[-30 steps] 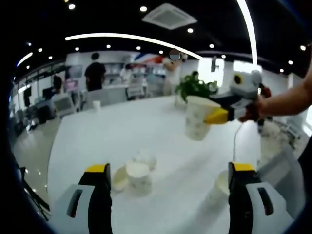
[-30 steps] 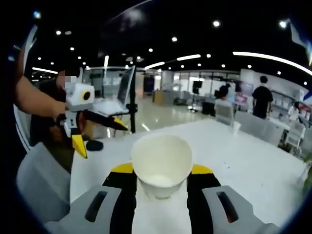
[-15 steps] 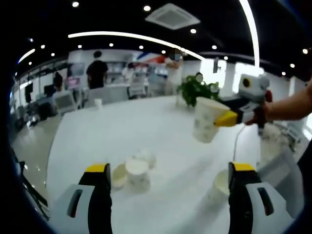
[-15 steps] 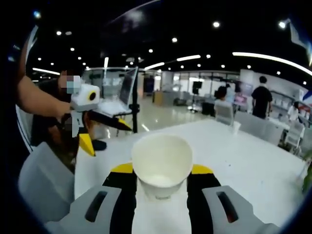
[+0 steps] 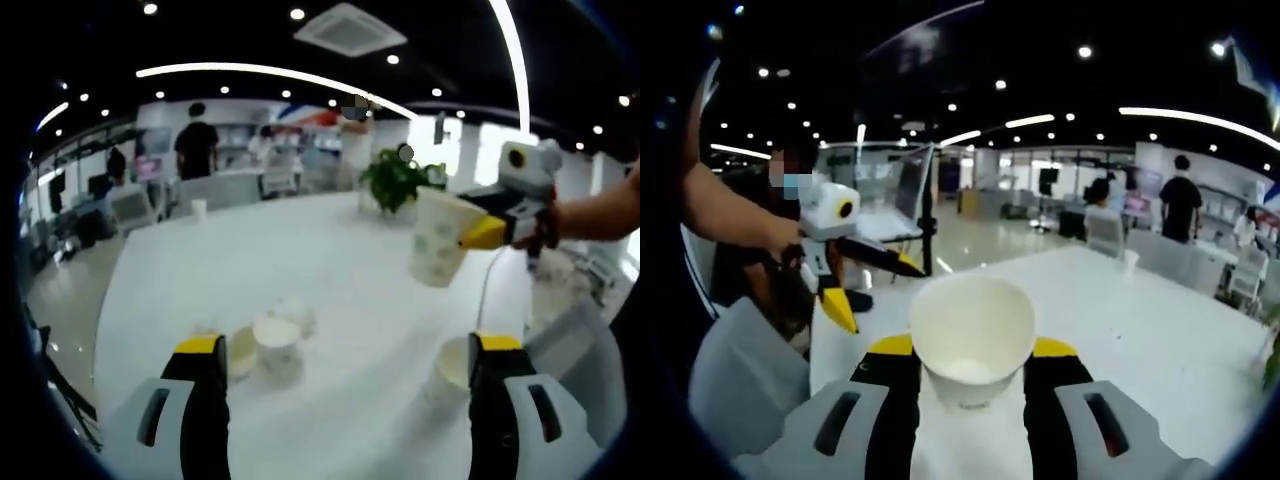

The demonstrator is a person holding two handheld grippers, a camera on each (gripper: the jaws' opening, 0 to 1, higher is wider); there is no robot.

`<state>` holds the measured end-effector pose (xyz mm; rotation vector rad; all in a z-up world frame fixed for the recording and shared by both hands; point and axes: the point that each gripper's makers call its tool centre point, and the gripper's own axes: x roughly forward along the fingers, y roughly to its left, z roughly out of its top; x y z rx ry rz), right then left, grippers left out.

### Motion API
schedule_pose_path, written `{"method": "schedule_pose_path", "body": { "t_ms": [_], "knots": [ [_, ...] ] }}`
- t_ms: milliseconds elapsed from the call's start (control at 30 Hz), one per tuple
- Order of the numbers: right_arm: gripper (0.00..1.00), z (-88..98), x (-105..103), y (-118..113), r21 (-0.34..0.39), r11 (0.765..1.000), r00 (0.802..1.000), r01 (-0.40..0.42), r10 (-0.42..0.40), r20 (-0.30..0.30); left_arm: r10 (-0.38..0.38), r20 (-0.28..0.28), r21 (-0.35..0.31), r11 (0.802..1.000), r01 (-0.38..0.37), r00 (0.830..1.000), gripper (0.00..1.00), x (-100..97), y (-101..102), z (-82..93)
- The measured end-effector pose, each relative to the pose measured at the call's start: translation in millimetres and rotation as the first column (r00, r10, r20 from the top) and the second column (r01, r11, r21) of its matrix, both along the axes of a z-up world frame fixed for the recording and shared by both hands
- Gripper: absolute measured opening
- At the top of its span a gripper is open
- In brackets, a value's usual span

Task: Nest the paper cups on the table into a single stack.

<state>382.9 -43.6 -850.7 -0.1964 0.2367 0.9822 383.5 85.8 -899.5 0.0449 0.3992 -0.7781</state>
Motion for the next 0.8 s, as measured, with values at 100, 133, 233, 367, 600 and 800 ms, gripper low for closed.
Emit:
{"method": "schedule_pose_path", "body": {
  "t_ms": [100, 133, 233, 367, 600, 800],
  "knots": [
    [0.37, 4.5, -28, 17, 0.001, 1.000, 1.000, -0.011, 0.011, -0.001, 0.002, -0.004, 0.004, 1.000, -0.002, 1.000, 1.00, -25.1, 16, 2.4],
    [0.37, 2.8, -35, 22, 0.000, 1.000, 1.000, -0.015, 0.015, -0.004, 0.002, -0.002, 0.006, 1.000, -0.002, 1.000, 1.00, -28.5, 16, 4.4],
    [0.37, 8.2, -40, 25, 0.005, 1.000, 1.000, -0.017, 0.017, -0.010, 0.002, 0.002, 0.006, 1.000, -0.002, 1.000, 1.00, -37.9, 20, 6.9],
    [0.37, 16.3, -45, 36, 0.006, 1.000, 1.000, -0.022, 0.022, -0.017, 0.003, -0.003, 0.007, 1.000, -0.003, 1.000, 1.00, -37.4, 32, 15.8],
    [0.37, 21.0, -43, 40, 0.005, 0.999, 0.999, -0.033, 0.034, -0.026, 0.007, -0.013, 0.010, 1.000, -0.007, 1.000, 1.00, -29.4, 53, 23.4],
    [0.37, 42.1, -40, 39, 0.006, 0.999, 0.999, -0.040, 0.040, -0.029, 0.009, -0.019, 0.017, 1.000, -0.008, 1.000, 1.00, -23.0, 40, 46.9]
  ]
}}
